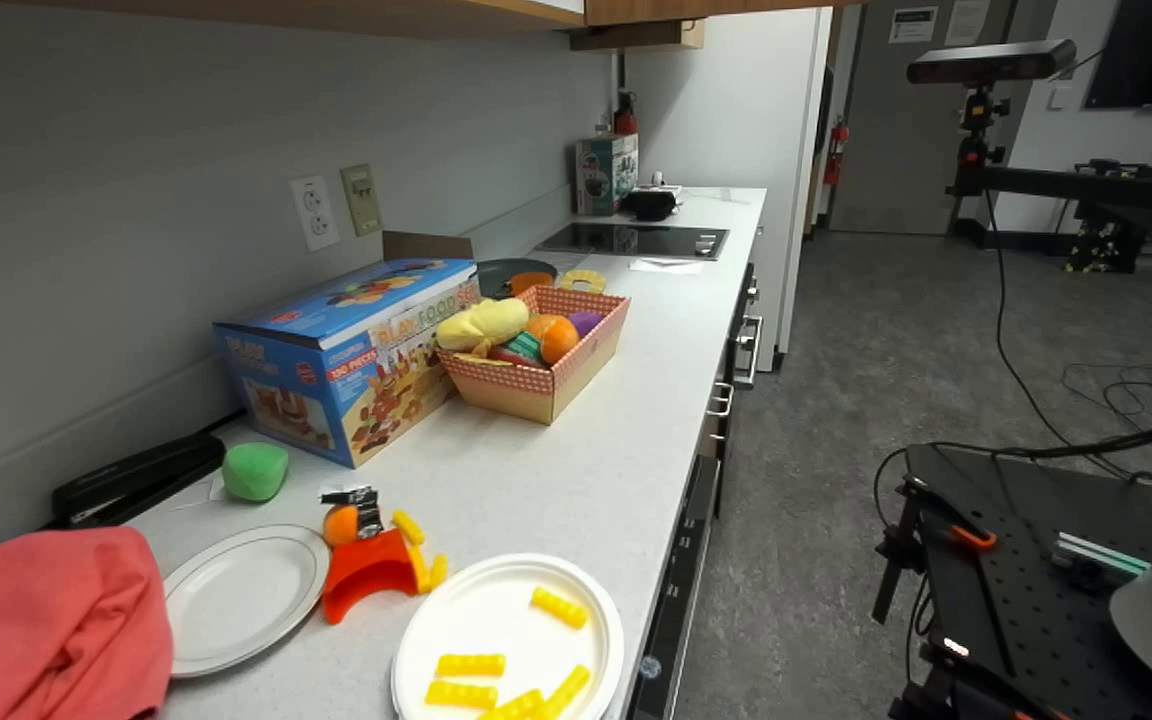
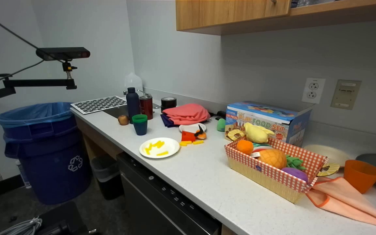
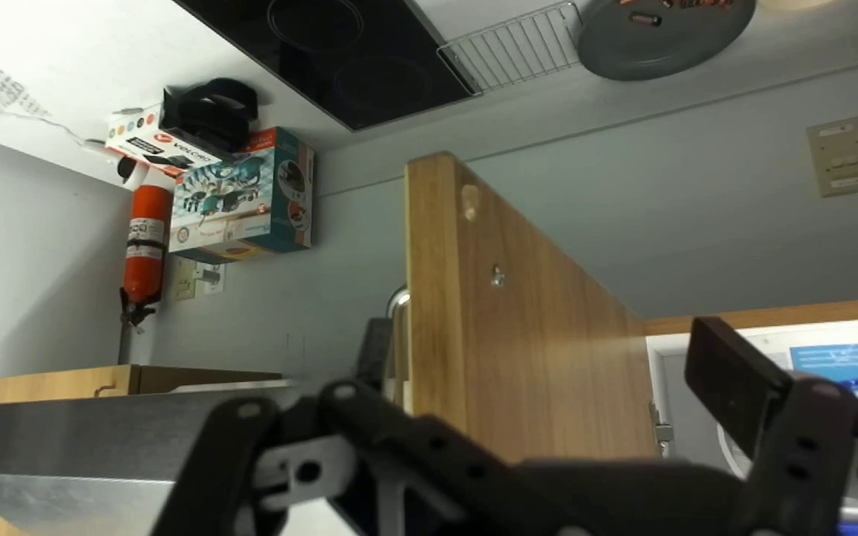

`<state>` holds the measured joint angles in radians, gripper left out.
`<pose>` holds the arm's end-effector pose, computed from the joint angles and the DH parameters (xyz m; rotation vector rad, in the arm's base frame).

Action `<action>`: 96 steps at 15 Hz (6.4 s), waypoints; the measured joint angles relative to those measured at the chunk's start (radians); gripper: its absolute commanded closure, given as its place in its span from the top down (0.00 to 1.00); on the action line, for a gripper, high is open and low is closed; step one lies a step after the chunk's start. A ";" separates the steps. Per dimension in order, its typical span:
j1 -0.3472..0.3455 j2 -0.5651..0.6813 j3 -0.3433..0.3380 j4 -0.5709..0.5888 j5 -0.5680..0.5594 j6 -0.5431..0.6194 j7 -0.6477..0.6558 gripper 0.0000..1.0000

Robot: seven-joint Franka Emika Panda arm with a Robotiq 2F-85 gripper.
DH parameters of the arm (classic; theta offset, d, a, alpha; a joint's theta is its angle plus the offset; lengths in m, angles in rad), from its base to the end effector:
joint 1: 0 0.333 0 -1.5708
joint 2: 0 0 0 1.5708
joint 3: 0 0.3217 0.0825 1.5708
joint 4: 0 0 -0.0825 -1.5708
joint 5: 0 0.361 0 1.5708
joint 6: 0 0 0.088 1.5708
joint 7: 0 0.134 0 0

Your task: Close the top cabinet drawer door on the right

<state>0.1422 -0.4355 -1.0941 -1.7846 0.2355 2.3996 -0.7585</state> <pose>0.2164 -0.5067 0.6946 2.5506 -0.5592 1.3731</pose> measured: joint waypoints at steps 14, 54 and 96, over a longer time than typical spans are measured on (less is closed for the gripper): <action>0.124 -0.108 -0.054 0.008 0.032 -0.084 -0.120 1.00; -0.173 -0.106 0.638 0.214 -0.052 -0.422 0.232 1.00; -0.172 0.260 0.721 0.285 0.113 -0.454 0.096 1.00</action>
<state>-0.0294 -0.1752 -0.3726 -1.5000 0.3488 1.9453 -0.6624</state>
